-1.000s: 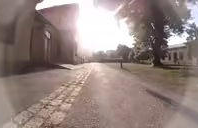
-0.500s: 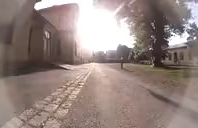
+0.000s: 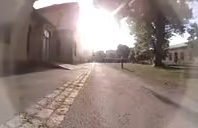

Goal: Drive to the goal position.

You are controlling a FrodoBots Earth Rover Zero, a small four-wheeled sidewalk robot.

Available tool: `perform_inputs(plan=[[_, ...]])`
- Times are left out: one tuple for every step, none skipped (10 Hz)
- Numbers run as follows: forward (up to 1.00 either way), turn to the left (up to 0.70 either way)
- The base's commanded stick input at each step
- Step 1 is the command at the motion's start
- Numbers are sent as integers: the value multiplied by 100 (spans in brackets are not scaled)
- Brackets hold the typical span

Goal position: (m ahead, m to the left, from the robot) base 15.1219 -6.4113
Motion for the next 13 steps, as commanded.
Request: perform_inputs(plan=[[44,2],[44,2],[44,2],[44,2],[44,2],[44,2],[44,2],[44,2],[44,2],[44,2],[44,2],[44,2],[44,2]])
